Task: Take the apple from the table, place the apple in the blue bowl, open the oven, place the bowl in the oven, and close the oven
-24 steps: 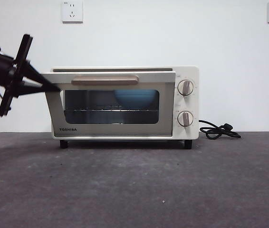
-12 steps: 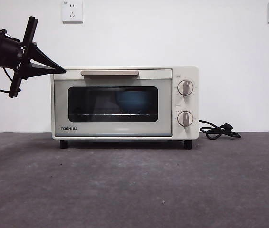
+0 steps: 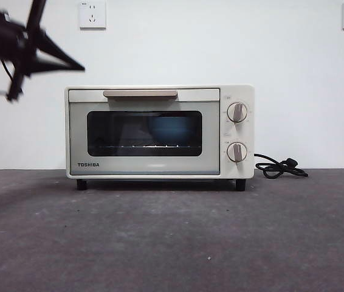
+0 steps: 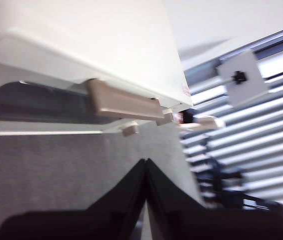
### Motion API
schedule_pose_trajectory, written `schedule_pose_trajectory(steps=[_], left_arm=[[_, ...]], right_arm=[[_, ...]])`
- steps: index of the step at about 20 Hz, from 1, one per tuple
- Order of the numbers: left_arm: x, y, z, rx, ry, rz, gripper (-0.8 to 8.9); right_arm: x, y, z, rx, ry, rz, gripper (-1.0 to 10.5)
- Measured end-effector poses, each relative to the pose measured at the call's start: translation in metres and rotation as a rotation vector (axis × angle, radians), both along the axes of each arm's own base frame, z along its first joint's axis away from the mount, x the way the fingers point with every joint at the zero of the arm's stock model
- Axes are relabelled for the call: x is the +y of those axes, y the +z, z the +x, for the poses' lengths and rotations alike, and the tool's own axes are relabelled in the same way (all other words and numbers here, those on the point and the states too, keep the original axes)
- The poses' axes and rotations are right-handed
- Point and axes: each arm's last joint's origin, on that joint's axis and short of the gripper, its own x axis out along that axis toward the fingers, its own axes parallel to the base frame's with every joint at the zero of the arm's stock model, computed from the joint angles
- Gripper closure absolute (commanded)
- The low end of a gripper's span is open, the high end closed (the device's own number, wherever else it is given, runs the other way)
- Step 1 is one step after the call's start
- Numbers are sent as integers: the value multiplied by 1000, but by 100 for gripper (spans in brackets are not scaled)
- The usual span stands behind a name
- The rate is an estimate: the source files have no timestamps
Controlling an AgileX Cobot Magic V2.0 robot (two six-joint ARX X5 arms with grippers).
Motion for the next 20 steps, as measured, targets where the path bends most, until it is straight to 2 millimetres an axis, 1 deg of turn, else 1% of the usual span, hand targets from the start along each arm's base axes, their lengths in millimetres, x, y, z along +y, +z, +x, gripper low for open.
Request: schedule_pose_trajectory(steps=[3,5,7,10,12,13,15,18,20], left_arm=[[-3,35,-47,-105,99,250,820],[-4,55,-84,-197,125,440,820],[-2,74,-120,-296,150,593,819],[3,96,-165,-401,245,718,817],[4,103,-189,-434,255,727,817],[5,106,-197,-462,264,726,817],[5,110,-205,-490,274,722,817],[5,110,-206,-495,274,725,817],[5,108,-200,-502,257,749,817]], right_arm=[[-1,-2,-1,24,-1,-15,946],[-2,-4,-3,47,-2,-29,946],[-3,-7,-4,72,-2,-45,946],[-4,-9,-6,107,-2,-65,946],[-5,-11,-8,128,-2,-77,946],[-5,-12,-8,137,-2,-83,946],[-5,-13,-9,147,-2,-89,946],[-6,-14,-10,157,-2,-95,946],[-6,-14,-10,162,-2,-98,946]])
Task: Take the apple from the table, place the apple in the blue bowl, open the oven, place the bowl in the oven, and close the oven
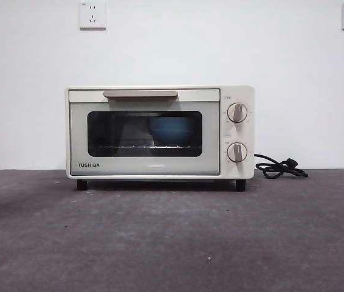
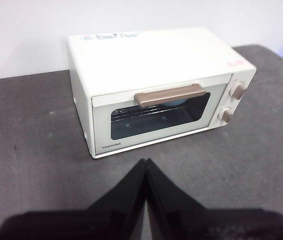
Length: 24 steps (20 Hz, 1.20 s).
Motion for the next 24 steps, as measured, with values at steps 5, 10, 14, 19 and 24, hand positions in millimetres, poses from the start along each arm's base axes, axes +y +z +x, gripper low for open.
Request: schedule_pose_trajectory(steps=[5,10,14,19,24], left_arm=[[0,-14,11,-158,-37,108,817],[5,-84,-20,-440,3,133,817],[9,-166,-24,-373,54,145,817],[10,-211,-29,-405,125,106,817],[13,-226,-35,-399,233,80,817]], right_arm=[[0,0,0,0,0,0,946],[0,0,0,0,0,0,946],[0,0,0,0,0,0,946],[0,0,0,0,0,0,946],[0,0,0,0,0,0,946]])
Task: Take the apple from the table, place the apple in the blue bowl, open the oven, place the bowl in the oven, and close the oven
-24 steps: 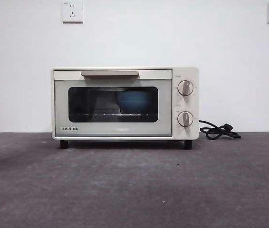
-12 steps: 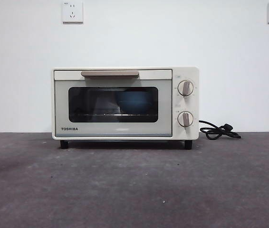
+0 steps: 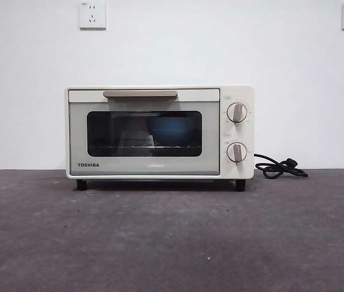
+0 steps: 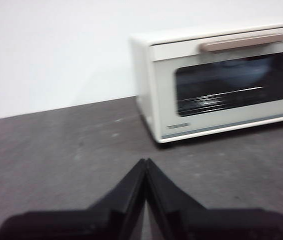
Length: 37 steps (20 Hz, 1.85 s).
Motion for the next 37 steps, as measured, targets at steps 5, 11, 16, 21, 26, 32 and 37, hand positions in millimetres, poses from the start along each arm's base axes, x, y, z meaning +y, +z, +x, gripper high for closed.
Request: schedule_pose_trajectory(steps=[5,11,16,21,26,32,37], left_arm=[[3,-3,-4,21,121,-17,817],[4,-17,-10,160,164,-46,817],[4,-17,-10,158,163,-54,817],[4,-18,-10,169,164,-57,817],[4,-18,-10,170,164,-58,817],[4,-18,-9,173,164,-58,817],[4,-18,-9,173,164,-58,817]], right_arm=[[0,0,0,0,0,0,946],[0,0,0,0,0,0,946],[0,0,0,0,0,0,946],[0,0,0,0,0,0,946],[0,0,0,-1,0,0,946],[-25,-5,-14,-382,-305,-17,946],[-30,-69,6,-750,-355,74,946]])
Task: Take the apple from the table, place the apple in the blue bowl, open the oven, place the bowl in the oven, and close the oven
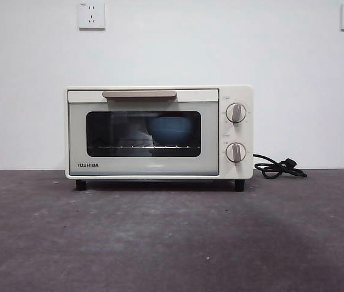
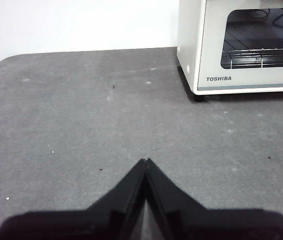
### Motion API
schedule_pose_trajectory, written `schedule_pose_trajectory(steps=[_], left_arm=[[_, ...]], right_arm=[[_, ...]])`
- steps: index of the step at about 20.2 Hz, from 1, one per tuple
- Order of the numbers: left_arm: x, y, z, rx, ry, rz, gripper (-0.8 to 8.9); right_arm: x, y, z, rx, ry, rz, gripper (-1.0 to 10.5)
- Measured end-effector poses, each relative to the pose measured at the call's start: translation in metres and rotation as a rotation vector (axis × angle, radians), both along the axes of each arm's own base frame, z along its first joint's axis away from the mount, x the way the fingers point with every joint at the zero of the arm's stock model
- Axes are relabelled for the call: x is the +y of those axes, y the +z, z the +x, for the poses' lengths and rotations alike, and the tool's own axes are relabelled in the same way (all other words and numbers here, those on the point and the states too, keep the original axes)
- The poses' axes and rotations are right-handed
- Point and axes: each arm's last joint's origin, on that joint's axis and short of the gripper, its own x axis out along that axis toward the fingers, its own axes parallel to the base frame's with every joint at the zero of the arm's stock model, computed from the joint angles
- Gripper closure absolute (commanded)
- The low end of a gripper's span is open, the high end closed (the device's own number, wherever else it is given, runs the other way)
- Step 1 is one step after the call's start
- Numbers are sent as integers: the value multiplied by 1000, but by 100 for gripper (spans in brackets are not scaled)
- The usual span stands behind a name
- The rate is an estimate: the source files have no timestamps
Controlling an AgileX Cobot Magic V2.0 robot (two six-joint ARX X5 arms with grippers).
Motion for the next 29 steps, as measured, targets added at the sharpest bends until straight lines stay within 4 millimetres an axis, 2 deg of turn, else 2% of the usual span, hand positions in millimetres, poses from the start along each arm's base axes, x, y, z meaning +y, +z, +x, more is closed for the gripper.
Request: schedule_pose_trajectory(steps=[3,6,8,11,15,22,29], left_arm=[[0,0,0,3,0,0,817],[0,-1,0,7,0,0,817],[0,-1,0,8,0,0,817],[0,-1,0,8,0,0,817],[0,0,0,6,0,0,817],[0,0,0,6,0,0,817],[0,0,0,6,0,0,817]], right_arm=[[4,-41,15,-73,126,-52,946],[6,-80,24,-6,220,-117,946],[7,-99,28,41,230,-157,946],[7,-119,30,57,229,-203,946],[6,-129,31,105,219,-224,946],[2,-129,31,119,92,-232,946],[2,-133,30,166,94,-185,946]])
